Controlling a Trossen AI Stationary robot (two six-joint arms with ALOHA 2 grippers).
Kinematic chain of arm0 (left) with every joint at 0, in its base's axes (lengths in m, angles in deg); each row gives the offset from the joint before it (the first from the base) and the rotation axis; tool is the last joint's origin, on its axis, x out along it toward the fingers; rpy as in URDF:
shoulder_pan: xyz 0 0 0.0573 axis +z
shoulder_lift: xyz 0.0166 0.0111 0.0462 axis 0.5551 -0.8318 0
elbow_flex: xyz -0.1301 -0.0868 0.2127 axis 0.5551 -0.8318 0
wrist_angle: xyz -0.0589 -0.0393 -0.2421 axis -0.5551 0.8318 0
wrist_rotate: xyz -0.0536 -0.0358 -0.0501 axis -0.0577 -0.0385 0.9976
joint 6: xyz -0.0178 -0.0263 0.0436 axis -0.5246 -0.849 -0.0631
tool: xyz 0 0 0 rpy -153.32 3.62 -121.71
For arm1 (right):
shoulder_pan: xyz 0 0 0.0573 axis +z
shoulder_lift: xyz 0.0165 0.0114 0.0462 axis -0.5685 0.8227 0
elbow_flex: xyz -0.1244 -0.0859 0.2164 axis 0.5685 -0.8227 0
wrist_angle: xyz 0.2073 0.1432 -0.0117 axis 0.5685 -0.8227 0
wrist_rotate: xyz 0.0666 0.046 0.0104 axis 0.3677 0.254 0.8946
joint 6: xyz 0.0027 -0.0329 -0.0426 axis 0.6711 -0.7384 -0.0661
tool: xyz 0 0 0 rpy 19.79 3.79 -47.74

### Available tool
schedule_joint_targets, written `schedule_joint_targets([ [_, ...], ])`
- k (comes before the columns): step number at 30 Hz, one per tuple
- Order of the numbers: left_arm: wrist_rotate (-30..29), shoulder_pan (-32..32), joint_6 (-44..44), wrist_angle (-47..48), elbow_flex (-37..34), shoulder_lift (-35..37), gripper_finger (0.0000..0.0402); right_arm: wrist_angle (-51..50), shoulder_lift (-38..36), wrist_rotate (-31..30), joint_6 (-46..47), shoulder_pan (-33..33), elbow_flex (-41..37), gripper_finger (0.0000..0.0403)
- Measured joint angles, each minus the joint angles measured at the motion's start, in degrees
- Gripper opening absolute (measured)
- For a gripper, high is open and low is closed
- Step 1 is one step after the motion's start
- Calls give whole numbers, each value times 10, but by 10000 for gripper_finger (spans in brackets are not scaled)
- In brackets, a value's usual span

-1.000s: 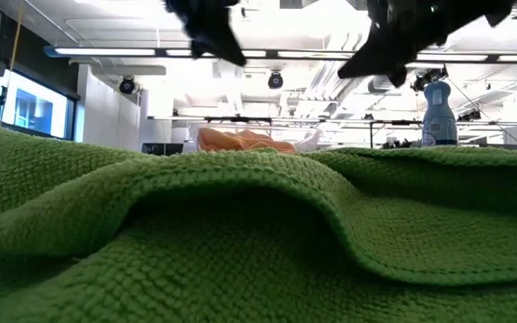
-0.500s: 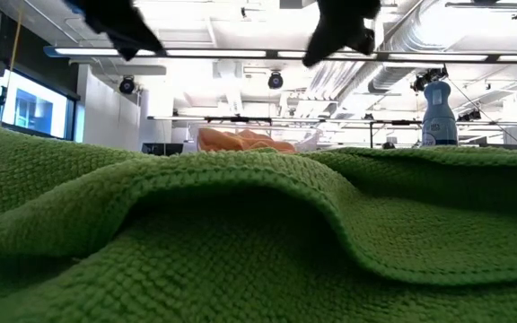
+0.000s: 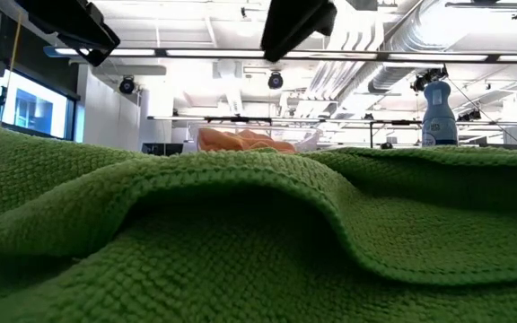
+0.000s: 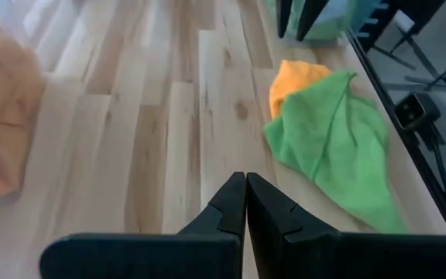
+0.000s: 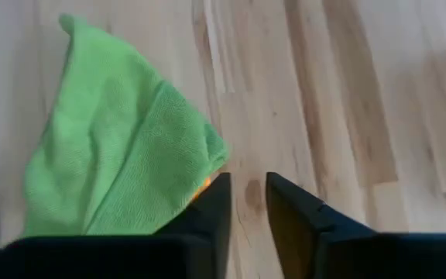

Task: Sort microfiber towel by color & place in baskets
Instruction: Put the green microfiber towel into the bottom transparent bin

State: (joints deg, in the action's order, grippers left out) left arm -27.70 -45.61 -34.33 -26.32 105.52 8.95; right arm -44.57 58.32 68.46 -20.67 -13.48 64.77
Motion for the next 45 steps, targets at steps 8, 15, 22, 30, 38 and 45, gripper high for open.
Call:
schedule_joint_targets([
  [8, 0, -27, -1, 10, 0, 0, 0, 13, 72, 43, -25, 16, 17, 153],
  [15, 0, -41, -5, 9, 0, 0, 0, 19, 106, 52, 0, 15, 17, 158],
  [22, 0, -41, -11, 9, 0, 0, 0, 29, 139, 49, 1, 12, 18, 158],
  [30, 0, -41, -11, 9, 0, 0, 0, 36, 145, 51, 56, 12, 18, 92],
  [38, 0, -41, -11, 10, 0, -1, 0, 22, 101, 47, 99, 15, 36, 20],
  [45, 0, -41, -11, 10, 1, -1, 0, -25, 42, -16, 96, 27, 78, 7],
])
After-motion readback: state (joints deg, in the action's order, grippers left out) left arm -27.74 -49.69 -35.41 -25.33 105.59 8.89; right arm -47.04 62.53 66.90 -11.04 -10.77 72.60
